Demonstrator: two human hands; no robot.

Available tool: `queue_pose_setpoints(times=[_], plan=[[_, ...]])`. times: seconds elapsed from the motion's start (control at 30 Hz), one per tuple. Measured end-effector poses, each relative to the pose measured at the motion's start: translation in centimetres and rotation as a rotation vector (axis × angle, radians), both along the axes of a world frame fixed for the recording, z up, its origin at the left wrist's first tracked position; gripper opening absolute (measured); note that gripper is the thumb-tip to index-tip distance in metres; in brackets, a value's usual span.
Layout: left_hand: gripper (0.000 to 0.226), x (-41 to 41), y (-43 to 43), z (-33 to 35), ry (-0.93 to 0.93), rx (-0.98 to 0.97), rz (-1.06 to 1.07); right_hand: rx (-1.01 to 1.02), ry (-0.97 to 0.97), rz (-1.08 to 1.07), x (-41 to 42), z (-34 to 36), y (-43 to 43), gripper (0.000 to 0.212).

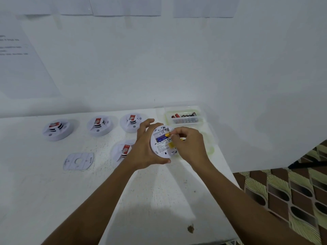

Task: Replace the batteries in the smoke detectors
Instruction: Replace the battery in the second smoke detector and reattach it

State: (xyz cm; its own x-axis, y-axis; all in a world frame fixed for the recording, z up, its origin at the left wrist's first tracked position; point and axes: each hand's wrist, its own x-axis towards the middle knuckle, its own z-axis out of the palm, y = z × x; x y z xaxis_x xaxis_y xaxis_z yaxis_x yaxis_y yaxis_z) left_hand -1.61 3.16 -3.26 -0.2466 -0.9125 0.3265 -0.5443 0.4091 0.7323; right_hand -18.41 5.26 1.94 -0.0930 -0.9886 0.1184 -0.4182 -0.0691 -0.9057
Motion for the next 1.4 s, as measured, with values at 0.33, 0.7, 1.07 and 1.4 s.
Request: queue_pose_setpoints(times=[0.33,0.7,1.07,1.4], plan=[[0.087,-0.4,-0.7,1.4,-0.010,-0.029,-0.001,0.115,-0.193,-0.026,0.8,0.9,-0.3,0.008],[0.084,-1.1,-2.2,1.3,-0.046,-0.009,-0.003,-0.198,-0.018,-0.071,0.5,1.4,-0.7,0.017],[0.102,1.6,-3.6,0.8,0.088,-0.047,0.001,-0.049,0.298,0.146,-6.8,0.4,-5.6,0.008],[0.104,2.3,-5.0,1.0,0.032,0.011,0.009,0.266,0.652,0.339,-6.9,-1.3,-8.3,0.008]])
